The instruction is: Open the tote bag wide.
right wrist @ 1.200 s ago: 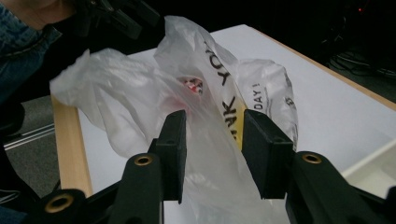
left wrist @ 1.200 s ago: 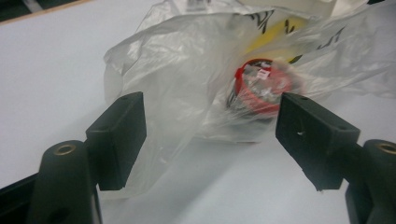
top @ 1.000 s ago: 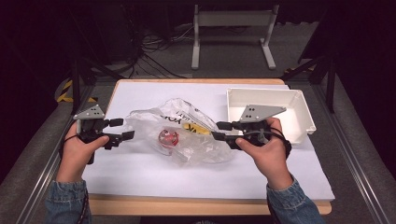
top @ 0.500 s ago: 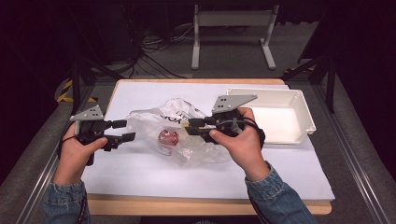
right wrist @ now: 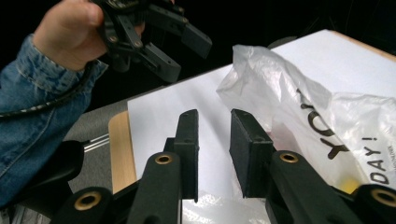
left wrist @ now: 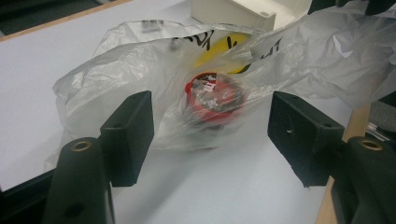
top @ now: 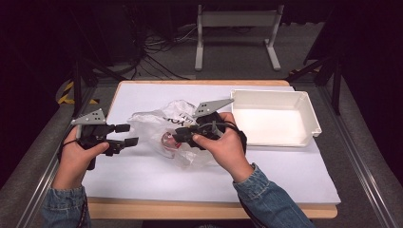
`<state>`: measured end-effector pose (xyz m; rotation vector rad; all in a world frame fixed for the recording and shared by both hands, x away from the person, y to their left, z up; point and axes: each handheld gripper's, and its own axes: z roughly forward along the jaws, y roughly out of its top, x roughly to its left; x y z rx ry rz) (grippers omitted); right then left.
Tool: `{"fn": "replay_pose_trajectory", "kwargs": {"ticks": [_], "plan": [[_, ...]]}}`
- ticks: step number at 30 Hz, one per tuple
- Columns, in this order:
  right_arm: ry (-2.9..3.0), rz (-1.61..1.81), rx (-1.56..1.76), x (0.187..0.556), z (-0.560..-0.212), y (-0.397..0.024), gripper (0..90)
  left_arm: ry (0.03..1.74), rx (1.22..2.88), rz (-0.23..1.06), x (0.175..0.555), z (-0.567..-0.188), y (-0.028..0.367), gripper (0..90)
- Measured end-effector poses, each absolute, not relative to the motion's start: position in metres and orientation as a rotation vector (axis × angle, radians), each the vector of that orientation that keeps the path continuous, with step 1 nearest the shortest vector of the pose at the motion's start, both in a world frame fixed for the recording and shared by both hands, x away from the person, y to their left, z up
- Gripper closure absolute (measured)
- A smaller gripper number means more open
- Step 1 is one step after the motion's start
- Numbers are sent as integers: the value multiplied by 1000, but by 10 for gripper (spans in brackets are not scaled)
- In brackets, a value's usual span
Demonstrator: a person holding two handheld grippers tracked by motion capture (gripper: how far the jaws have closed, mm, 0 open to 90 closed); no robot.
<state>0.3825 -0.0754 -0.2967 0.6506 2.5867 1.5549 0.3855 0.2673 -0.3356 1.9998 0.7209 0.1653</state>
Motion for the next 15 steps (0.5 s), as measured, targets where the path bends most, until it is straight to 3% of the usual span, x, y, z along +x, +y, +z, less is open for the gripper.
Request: {"fn": "replay_pose_trajectory", "kwargs": {"ticks": [11,15], "plan": [[2615,1422,708,397,-323,-69,740,705,2035,146,384,-345,264,358],[2614,1362,709,400,-331,-68,692,699,2047,134,384,-349,260,358]]}}
